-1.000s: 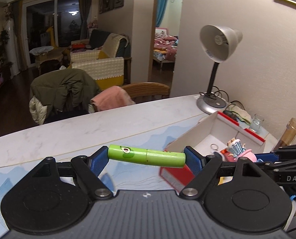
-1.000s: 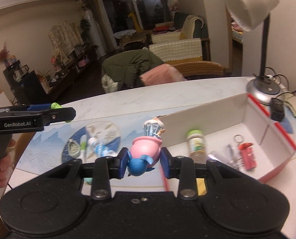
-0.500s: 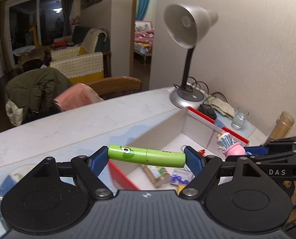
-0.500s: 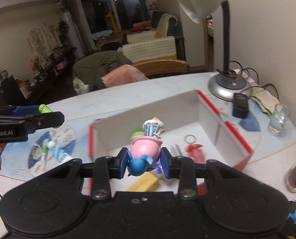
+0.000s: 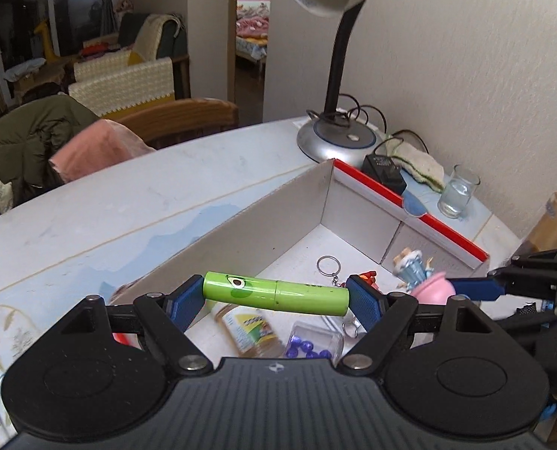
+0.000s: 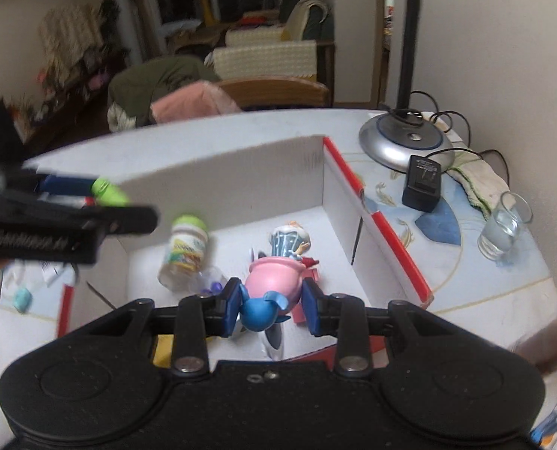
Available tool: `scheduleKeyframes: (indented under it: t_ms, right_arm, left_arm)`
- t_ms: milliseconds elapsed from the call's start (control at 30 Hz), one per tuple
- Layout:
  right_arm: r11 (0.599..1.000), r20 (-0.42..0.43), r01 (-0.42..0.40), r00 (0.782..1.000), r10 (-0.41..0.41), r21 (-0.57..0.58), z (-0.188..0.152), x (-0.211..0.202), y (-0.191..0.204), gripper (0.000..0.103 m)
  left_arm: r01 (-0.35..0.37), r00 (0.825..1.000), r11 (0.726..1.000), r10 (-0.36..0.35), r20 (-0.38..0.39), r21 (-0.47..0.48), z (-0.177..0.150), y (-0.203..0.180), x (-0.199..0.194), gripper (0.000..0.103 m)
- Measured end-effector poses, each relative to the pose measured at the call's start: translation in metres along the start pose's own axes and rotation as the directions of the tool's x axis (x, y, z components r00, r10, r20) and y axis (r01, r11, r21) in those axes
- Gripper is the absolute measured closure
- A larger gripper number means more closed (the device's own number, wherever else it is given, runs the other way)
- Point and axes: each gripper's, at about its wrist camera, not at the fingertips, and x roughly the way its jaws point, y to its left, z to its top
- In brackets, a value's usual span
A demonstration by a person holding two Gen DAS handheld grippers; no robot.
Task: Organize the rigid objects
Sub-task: 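Carry the highlighter and pig figurine into the shoebox with both tools, then open the left tool to release the highlighter while the right tool releases the figurine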
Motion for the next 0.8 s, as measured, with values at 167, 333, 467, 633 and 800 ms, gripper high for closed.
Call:
scheduleKeyframes:
  t_ms: [167, 333, 467, 633, 800]
  right_arm:
    - [0.999, -0.043, 0.013, 0.999, -0.015, -0.042, 0.001, 0.021, -0.003, 0.07]
    - [0.999, -0.071, 0.02, 0.997, -0.024, -0.048, -0.001, 0.037, -0.011, 0.07]
    - [0.998, -0.082, 0.022, 0.996, -0.027, -0.052, -0.001, 0.044, -0.013, 0.07]
    - [0.998, -0.08, 0.012, 0.997, -0.017, -0.063, 0.0, 0.046, -0.014, 0.07]
    - [0.999, -0.087, 0.002, 0.996, -0.006, -0.05, 0.0, 0.045, -0.017, 0.069]
  left_arm:
    - [0.002, 0.999, 1.0, -0.002, -0.036, 0.003, 0.007, -0.006, 0.029, 0.021]
    - [-0.001, 0.996, 1.0, 0.003, -0.094, 0.021, 0.011, -0.012, 0.058, 0.021]
    - [0.001, 0.99, 0.999, 0.005, -0.144, 0.039, 0.011, -0.016, 0.077, 0.021]
    - [0.006, 0.981, 0.999, 0.003, -0.196, 0.044, 0.011, -0.02, 0.094, 0.021]
    - [0.008, 0.966, 0.999, 0.005, -0.258, 0.05, 0.01, -0.022, 0.111, 0.021]
